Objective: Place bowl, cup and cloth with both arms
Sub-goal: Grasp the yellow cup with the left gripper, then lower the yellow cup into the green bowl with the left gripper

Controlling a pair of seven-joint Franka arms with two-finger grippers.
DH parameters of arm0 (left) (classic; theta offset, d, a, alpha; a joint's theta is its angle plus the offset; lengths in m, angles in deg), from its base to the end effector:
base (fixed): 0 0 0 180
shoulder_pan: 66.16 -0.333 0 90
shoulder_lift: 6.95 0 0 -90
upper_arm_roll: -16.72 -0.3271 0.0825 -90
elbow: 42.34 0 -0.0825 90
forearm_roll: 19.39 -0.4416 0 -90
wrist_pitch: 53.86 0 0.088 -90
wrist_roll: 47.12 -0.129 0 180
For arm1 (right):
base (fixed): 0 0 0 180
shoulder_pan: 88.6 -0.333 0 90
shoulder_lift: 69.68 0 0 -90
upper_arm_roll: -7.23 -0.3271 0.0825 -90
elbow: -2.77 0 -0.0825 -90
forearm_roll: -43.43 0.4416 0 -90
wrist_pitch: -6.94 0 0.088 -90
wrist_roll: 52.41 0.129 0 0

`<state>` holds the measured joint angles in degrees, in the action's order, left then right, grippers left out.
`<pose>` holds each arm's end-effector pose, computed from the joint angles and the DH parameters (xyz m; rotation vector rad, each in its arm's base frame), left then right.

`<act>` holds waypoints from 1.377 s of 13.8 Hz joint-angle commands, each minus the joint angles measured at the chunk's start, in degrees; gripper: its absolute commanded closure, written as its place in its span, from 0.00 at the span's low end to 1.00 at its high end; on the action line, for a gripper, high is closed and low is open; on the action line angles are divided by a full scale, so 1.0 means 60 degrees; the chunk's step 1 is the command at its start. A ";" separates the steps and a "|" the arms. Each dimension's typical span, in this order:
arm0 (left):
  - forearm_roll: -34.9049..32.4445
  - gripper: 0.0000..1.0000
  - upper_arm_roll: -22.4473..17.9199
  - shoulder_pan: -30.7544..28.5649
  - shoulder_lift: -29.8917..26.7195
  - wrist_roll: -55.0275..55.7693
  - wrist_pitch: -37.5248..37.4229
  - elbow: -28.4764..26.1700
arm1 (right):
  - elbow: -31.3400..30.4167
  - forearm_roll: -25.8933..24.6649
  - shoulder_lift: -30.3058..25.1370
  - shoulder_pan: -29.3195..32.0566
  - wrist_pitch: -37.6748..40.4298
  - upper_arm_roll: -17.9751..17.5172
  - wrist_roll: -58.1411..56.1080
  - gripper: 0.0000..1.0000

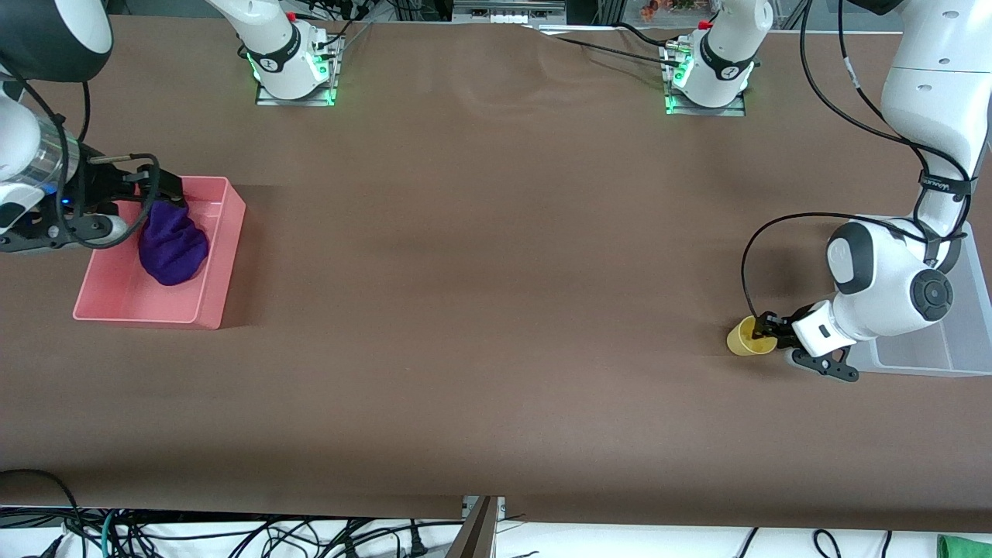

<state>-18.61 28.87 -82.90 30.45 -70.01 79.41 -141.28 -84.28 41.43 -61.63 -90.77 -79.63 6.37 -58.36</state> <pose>0.7092 0.0641 0.1560 2.9700 -0.4033 -0.0093 0.6420 0.0287 0.5477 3.0943 0.2438 -0.2327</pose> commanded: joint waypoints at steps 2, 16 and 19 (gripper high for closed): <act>0.0338 1.00 0.0026 -0.0140 -0.0358 -0.0038 -0.0866 0.0158 | 0.0315 -0.0078 -0.0038 0.0113 0.0132 0.0375 0.0055 0.00; -0.2426 1.00 -0.0354 -0.2731 -0.0757 -0.3582 -0.5211 0.3118 | 0.0315 0.0157 -0.0038 0.0084 -0.0072 0.0407 0.0831 0.00; -0.2474 1.00 -0.0355 -0.3420 0.0033 -0.3597 -0.4225 0.3000 | 0.0330 0.0157 -0.0024 0.0084 -0.0131 0.0421 0.0787 0.00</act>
<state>-32.25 26.26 -101.66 27.32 -90.35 51.98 -124.16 -82.77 41.82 -61.76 -90.39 -80.35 8.99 -54.19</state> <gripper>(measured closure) 0.965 0.000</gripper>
